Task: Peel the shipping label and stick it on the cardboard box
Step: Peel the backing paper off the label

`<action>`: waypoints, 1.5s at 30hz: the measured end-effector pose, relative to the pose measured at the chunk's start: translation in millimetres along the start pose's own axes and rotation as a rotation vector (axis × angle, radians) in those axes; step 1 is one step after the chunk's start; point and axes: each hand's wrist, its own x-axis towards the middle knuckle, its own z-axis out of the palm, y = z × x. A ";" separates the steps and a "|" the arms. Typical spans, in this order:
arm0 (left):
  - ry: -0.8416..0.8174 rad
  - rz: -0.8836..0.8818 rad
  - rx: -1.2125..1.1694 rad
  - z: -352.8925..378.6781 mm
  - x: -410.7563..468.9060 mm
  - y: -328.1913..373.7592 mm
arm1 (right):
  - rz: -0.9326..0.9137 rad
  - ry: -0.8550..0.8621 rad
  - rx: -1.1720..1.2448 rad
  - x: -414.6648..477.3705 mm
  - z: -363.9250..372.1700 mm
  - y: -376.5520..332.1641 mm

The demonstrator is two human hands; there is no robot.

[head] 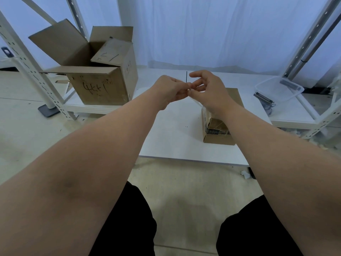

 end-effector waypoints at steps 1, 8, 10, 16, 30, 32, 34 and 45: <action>-0.004 -0.001 0.000 -0.7 0.2 -0.1 | 0.012 0.002 0.018 0.0 -0.2 0.1; 0.000 0.003 -0.031 -2.7 -0.9 0.7 | 0.078 0.020 0.114 0.3 -0.6 -3.0; 0.009 0.000 -0.039 -2.4 -1.1 0.9 | 0.080 0.022 0.122 0.0 -1.1 -3.1; 0.013 -0.008 -0.016 -2.1 -1.5 -0.2 | 0.074 0.018 0.099 -1.4 -2.6 -2.4; 0.040 0.099 0.234 2.5 -4.1 2.1 | 0.121 0.032 0.192 -1.0 -3.3 -5.4; 0.063 0.153 0.316 3.0 -4.2 3.1 | 0.168 0.047 0.304 -0.2 -3.6 -7.3; 0.070 0.198 0.355 3.2 -4.3 3.0 | 0.202 0.059 0.387 0.1 -5.3 -7.4; 0.059 0.280 0.463 6.4 -6.7 2.5 | 0.222 0.110 0.405 0.9 -6.7 -2.7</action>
